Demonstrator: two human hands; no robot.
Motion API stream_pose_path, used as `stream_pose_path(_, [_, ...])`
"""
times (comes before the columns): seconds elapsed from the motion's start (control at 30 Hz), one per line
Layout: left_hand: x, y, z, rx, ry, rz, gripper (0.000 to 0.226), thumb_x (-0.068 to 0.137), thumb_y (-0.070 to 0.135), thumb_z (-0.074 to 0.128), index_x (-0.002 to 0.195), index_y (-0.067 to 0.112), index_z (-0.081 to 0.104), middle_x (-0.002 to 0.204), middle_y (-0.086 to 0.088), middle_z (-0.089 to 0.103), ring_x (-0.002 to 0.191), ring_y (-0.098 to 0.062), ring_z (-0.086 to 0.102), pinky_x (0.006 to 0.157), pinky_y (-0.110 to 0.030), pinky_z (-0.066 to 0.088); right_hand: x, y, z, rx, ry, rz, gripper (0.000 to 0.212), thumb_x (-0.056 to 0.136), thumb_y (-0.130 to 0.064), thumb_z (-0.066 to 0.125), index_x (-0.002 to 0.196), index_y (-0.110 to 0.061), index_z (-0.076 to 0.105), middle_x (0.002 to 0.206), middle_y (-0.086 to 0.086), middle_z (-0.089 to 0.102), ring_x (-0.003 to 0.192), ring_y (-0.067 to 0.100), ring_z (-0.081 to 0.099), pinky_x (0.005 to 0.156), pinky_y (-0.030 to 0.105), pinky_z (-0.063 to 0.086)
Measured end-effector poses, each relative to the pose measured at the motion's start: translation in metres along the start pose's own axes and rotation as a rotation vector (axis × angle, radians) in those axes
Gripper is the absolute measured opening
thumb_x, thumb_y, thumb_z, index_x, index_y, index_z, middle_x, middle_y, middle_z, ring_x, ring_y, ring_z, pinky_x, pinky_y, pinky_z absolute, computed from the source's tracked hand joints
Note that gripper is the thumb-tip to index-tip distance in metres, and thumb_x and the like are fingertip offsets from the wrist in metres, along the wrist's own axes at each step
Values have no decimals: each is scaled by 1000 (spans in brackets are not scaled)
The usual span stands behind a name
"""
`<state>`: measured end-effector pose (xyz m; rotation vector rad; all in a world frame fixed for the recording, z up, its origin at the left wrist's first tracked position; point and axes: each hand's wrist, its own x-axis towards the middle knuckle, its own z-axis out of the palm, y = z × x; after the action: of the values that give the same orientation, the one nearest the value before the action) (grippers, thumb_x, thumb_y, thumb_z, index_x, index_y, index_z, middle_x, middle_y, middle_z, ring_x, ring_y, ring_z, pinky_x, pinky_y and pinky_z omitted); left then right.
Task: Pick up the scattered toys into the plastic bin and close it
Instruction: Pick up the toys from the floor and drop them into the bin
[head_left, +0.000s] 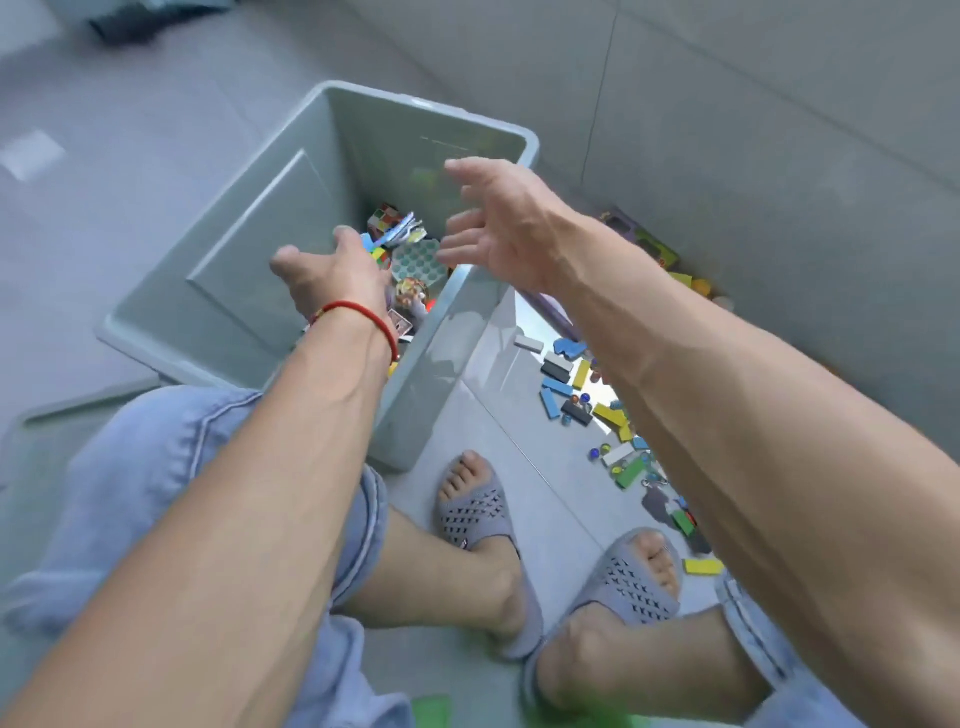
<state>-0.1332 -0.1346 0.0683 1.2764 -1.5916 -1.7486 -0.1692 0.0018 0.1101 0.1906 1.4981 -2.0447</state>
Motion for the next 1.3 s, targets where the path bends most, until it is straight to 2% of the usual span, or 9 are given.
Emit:
stream_pose_path(0.07, [-9,-6,-4,189,4,113,65,72,28,56,135,16,47,116,-10,54,103,-33,66,91,-39,56,-7,12,-18,-165,107,-17,41,100,-20,56,137,-5,45,138,34,44,119,47,55,97,53,53])
stream_pose_path(0.13, [-31,-18,-4,278,-87,237,58,74,19,58,132,18,50,124,-10,55,107,-31,62,96,-38,51,-21,36,-53,-300,234,-67,18,98,-13,55,114,-7,60,115,21,60,101,34,64,88,49,59])
stream_pose_path(0.2, [-55,-34,2,300,-221,327,52,71,17,58,123,21,55,121,-9,59,104,-31,63,93,-41,51,-41,68,-98,-469,336,-14,12,97,-11,54,103,-11,65,98,15,64,85,26,63,77,43,62])
stream_pose_path(0.37, [-106,-106,25,529,-628,80,36,81,15,64,110,31,50,118,-5,57,102,-29,66,90,-42,57,-84,152,-194,-847,587,372,16,93,-11,53,96,-6,68,94,15,72,81,26,67,79,46,62])
stream_pose_path(0.47, [-116,-156,22,772,-746,-6,34,84,14,63,115,24,54,119,-8,62,107,-28,63,91,-34,54,-98,196,-214,-1003,583,517,16,88,-11,58,101,-6,67,94,13,70,81,29,65,68,37,54])
stream_pose_path(0.57, [-120,-198,12,1028,-870,-18,35,87,12,61,121,20,58,119,-5,62,110,-26,61,90,-29,48,-108,240,-222,-1019,602,563,27,84,-13,60,111,-16,60,101,10,66,90,30,63,69,32,47])
stream_pose_path(0.8, [-125,-274,24,1278,-1015,24,34,85,10,64,117,21,61,117,-10,64,107,-27,61,90,-32,51,-85,289,-222,-1084,637,452,51,89,-19,62,137,-19,45,132,12,48,108,36,59,84,43,52])
stream_pose_path(1.03, [-124,-307,69,1303,-1082,484,49,90,7,61,136,20,50,128,-15,48,118,-32,48,97,-41,46,-49,311,-226,-1149,769,279,38,90,-27,69,120,-16,48,115,9,40,87,33,56,65,38,46])
stream_pose_path(1.3, [-108,-328,82,1331,-1237,680,25,86,0,64,110,6,62,110,-16,53,98,-35,56,81,-45,49,-41,326,-233,-1158,756,149,28,83,-6,70,106,-8,54,118,14,48,83,36,57,60,40,46])
